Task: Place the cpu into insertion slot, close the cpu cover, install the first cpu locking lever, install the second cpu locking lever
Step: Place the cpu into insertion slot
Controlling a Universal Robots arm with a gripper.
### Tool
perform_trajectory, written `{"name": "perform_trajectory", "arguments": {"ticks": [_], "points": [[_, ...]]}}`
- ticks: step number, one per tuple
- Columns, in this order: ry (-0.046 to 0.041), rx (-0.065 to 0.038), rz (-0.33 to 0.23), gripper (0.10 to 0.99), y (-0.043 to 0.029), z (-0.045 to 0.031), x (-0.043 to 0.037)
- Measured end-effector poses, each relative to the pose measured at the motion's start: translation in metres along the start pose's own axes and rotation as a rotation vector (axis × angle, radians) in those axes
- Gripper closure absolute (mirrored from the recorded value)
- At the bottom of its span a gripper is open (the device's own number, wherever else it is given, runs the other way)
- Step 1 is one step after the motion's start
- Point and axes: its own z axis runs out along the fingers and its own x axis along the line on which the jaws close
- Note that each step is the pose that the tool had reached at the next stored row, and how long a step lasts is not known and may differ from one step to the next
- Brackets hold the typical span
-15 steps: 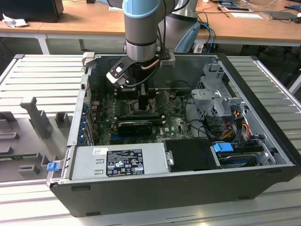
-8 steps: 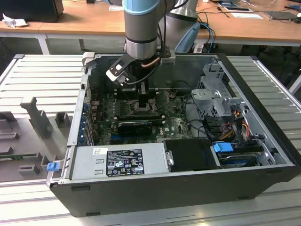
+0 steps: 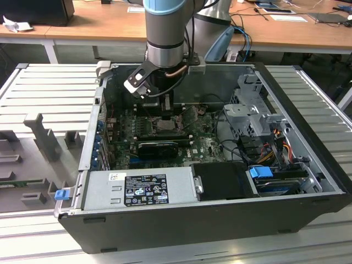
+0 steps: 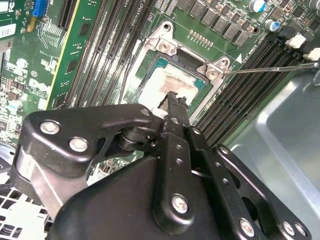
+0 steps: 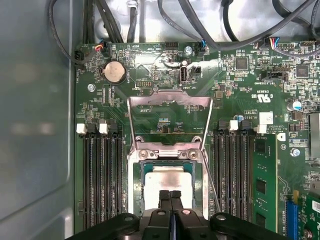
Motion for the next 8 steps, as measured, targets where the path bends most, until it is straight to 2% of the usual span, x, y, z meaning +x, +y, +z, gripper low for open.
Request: {"name": "perform_trajectory", "arguments": {"ticks": [8], "points": [[0.0001, 0.0, 0.0, 0.98, 0.0003, -0.0064, 0.0002]]}}
